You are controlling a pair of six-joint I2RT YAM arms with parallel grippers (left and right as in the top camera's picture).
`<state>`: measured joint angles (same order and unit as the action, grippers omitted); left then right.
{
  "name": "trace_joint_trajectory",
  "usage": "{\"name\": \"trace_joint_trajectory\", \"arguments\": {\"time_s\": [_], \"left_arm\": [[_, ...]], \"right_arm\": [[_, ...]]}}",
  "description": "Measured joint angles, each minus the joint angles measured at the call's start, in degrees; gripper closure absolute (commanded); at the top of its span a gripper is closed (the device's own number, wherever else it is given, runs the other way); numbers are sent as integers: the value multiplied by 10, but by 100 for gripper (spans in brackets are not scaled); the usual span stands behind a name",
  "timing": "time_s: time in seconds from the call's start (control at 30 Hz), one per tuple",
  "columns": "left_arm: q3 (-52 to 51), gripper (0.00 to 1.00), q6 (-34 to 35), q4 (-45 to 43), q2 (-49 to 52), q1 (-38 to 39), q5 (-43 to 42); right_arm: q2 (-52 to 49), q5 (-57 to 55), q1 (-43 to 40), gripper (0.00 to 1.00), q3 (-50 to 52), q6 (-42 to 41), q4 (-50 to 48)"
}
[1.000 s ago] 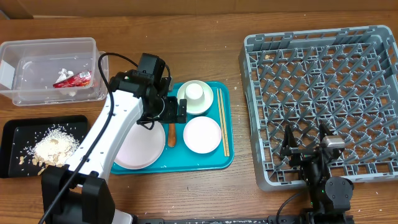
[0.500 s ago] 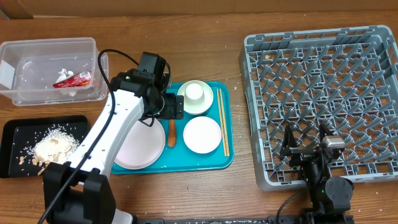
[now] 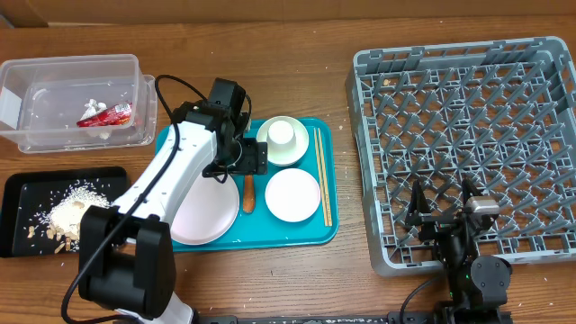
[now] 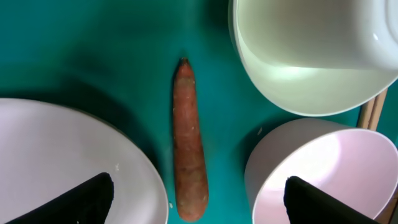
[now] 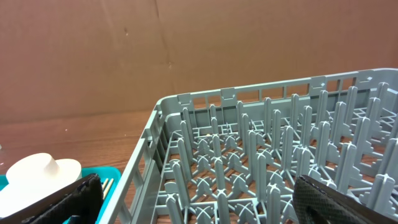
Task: Sort waste into correct bins and load items into the dishwasher
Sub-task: 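Lower the left gripper and grasp the carrot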
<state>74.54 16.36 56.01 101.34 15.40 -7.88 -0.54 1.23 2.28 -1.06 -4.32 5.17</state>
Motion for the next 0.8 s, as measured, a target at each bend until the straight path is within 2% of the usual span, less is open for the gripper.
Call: {"name": "trace_joint_trajectory", "arguments": {"time_s": [0.13, 0.33, 0.8], "left_arm": [[0, 16, 2, -1, 20, 0, 0], [0, 16, 2, -20, 61, 4, 0], [0, 16, 2, -48, 64, 9, 0]], "right_arm": [[0, 0, 0, 0, 0, 0, 0], [0, 0, 0, 0, 0, 0, 0], [0, 0, 0, 0, 0, 0, 0]]}}
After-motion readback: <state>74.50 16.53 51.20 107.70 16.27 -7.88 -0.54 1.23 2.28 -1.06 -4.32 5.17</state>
